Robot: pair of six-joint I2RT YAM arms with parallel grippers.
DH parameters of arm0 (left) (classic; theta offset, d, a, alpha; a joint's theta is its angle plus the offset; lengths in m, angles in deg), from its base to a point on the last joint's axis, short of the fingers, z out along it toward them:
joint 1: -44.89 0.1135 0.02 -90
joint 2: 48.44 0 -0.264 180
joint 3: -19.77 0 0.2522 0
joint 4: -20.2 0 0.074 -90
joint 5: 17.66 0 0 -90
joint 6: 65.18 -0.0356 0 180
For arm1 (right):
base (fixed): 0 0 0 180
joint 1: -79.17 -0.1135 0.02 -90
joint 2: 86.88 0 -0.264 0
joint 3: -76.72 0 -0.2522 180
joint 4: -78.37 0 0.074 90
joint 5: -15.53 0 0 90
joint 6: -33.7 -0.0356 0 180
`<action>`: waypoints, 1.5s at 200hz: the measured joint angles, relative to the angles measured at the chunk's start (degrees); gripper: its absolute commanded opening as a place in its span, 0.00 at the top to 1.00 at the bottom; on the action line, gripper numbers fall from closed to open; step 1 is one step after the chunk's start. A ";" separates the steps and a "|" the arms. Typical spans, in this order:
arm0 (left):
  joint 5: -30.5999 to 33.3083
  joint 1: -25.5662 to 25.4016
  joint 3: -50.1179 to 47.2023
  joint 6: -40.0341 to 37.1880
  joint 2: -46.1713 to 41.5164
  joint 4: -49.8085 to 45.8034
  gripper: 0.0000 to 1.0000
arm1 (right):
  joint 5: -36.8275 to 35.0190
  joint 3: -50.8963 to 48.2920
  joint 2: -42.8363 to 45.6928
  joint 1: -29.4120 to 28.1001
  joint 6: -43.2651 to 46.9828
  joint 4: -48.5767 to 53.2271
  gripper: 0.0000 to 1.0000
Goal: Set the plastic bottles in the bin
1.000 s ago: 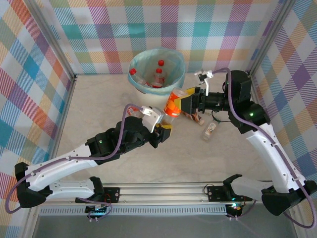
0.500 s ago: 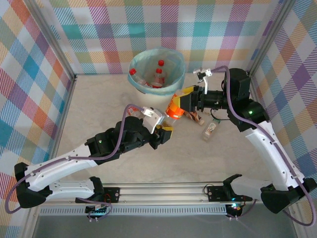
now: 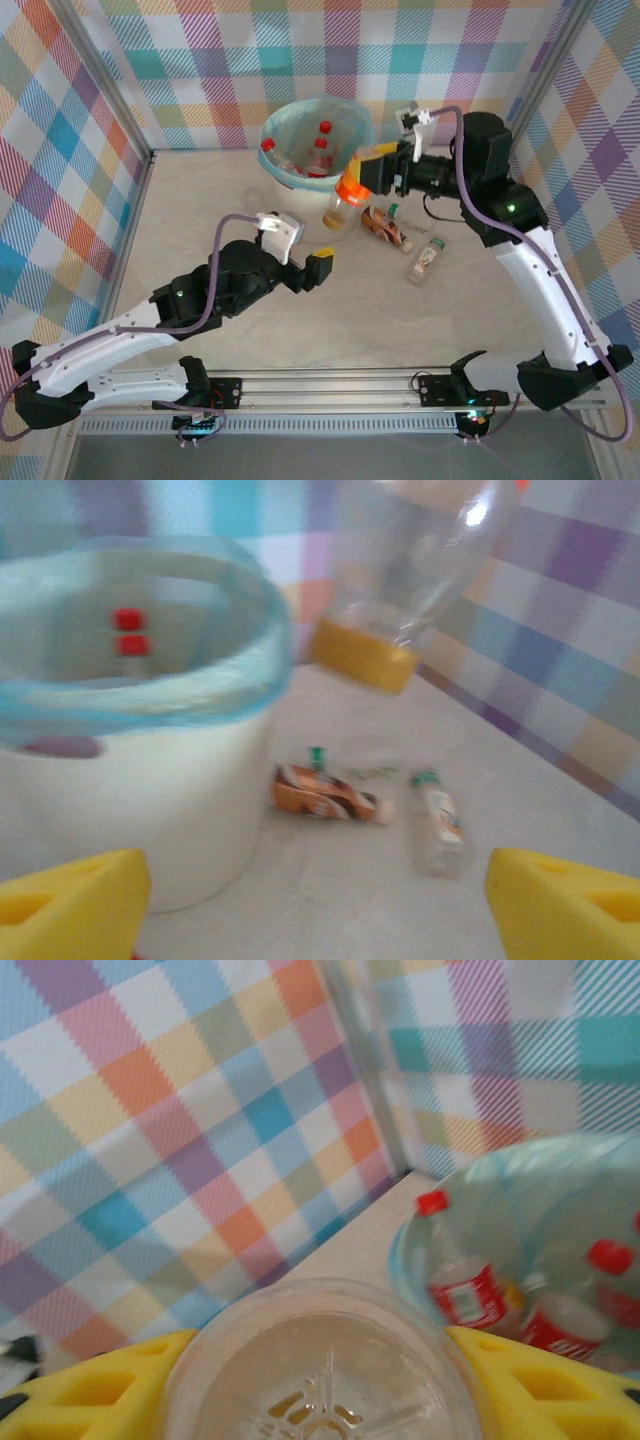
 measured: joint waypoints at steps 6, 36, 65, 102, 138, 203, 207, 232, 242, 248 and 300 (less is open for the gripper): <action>2.54 0.09 -0.44 0.57 -0.94 -0.28 0.05 | -1.57 1.66 -1.55 0.00 0.59 -0.13 0.57; 14.51 2.43 -0.61 6.08 -4.74 -6.88 0.00 | -8.11 9.29 -10.10 0.00 3.76 -0.74 0.57; 22.25 5.40 -0.61 13.00 -7.58 -16.06 0.00 | -12.94 18.91 -21.18 0.00 7.74 0.09 0.57; 26.23 7.04 -1.05 18.03 -10.47 -22.88 0.00 | -19.23 36.00 -37.29 -0.28 13.97 7.48 0.57; 27.58 7.08 -1.42 20.09 -11.96 -25.83 0.00 | -25.97 40.79 -44.63 -1.16 20.37 13.27 0.56; 27.26 7.08 -2.86 21.11 -10.67 -26.53 0.00 | -28.81 37.55 -46.86 -1.55 24.55 13.99 0.48; 27.23 7.08 -2.86 21.14 -10.43 -26.56 0.00 | -28.76 37.44 -47.19 -1.55 24.55 13.97 0.48; 26.82 7.15 -2.86 21.31 -9.27 -26.80 0.00 | -28.68 36.98 -49.66 -1.55 24.90 13.73 0.41; 26.71 7.19 -2.86 21.31 -9.14 -26.80 0.00 | -28.35 36.96 -50.51 -1.55 24.79 13.60 0.39; 26.60 7.19 -2.86 21.31 -9.14 -26.82 0.00 | -28.20 36.96 -50.93 -1.55 24.74 13.64 0.36; 26.45 7.28 -2.86 21.31 -9.20 -26.93 0.00 | -27.23 38.45 -51.49 -1.55 23.02 13.90 0.29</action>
